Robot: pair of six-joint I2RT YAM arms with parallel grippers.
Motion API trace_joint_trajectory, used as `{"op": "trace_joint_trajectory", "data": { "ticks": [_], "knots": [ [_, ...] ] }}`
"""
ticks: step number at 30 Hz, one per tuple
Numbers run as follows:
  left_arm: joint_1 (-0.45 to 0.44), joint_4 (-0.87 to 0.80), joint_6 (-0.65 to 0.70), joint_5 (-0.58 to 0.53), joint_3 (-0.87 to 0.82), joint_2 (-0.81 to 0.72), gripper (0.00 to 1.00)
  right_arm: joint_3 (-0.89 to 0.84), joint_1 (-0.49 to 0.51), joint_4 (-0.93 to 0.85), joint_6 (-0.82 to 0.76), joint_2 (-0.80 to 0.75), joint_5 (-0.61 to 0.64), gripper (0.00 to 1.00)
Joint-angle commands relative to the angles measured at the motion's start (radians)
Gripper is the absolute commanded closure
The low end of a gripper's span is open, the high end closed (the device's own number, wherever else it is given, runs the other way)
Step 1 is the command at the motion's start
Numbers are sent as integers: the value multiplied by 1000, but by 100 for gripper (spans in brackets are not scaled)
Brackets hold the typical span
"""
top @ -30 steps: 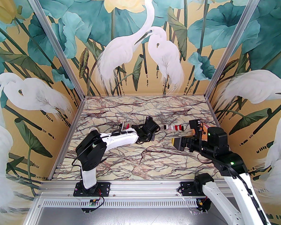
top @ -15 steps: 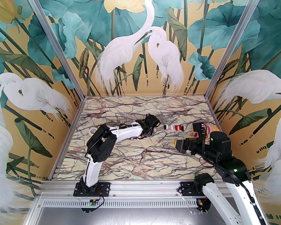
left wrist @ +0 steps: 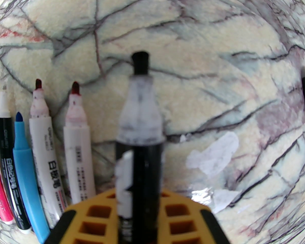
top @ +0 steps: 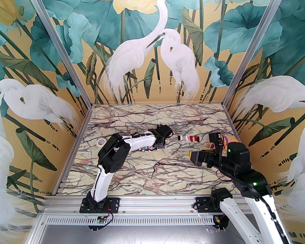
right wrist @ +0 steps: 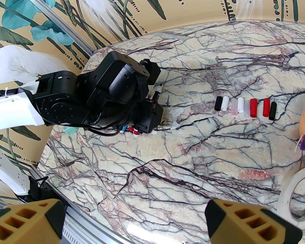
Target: Open the pen caps
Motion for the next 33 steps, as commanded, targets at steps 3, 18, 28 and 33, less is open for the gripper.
{"op": "trace_joint_trajectory", "data": {
  "ticks": [3, 18, 28, 33],
  "knots": [
    [4, -28, 10, -20, 26, 29, 83, -12, 3, 3, 11, 11, 6, 1],
    [5, -71, 5, -37, 51, 43, 71, -13, 3, 1, 13, 17, 4, 1],
    [5, -86, 7, -48, 71, 4, 71, -13, 3, 2, 15, 18, 5, 1],
    [5, -102, 11, -40, 90, -55, 70, -12, 3, -1, 15, 17, 5, 1]
  ]
}}
